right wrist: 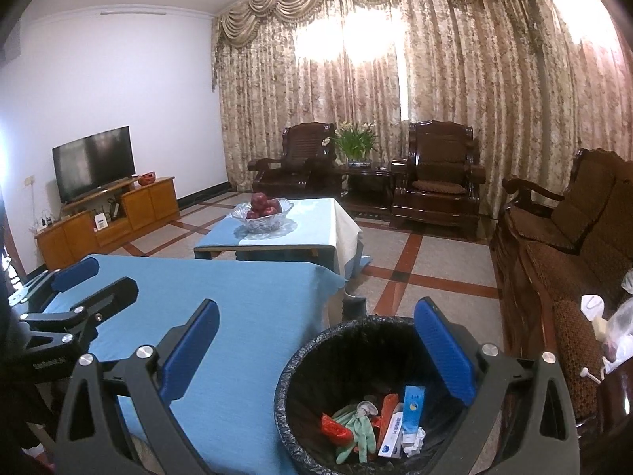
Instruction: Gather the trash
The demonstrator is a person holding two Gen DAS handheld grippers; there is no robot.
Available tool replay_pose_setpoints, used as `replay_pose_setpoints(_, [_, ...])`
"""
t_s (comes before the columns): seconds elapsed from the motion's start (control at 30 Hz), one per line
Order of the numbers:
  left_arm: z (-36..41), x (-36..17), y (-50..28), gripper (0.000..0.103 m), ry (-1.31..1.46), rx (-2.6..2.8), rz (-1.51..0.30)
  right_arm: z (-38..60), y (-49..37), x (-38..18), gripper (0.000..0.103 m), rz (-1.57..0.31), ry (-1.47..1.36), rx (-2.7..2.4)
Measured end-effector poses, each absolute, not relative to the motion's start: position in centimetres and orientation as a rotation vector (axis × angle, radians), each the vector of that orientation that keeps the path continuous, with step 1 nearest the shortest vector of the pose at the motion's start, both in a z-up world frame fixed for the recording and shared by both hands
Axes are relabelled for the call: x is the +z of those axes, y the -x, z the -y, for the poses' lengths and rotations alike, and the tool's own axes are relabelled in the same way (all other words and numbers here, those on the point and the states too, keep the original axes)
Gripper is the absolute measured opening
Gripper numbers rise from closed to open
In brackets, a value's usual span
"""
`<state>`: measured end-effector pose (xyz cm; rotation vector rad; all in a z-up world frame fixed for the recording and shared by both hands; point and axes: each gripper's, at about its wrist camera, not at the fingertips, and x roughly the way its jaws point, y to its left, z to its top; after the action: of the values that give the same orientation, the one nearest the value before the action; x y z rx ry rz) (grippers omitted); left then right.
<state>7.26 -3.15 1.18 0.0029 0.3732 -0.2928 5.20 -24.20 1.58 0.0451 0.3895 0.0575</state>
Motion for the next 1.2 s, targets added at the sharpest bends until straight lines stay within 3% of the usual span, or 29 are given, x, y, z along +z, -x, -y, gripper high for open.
replay_pose_setpoints(1.2, [2.90, 1.02, -7.24, 0.097, -0.004, -0.293, -0.372, 23.77, -5.25, 1.88, 0.097, -0.386, -0.040, 0.062])
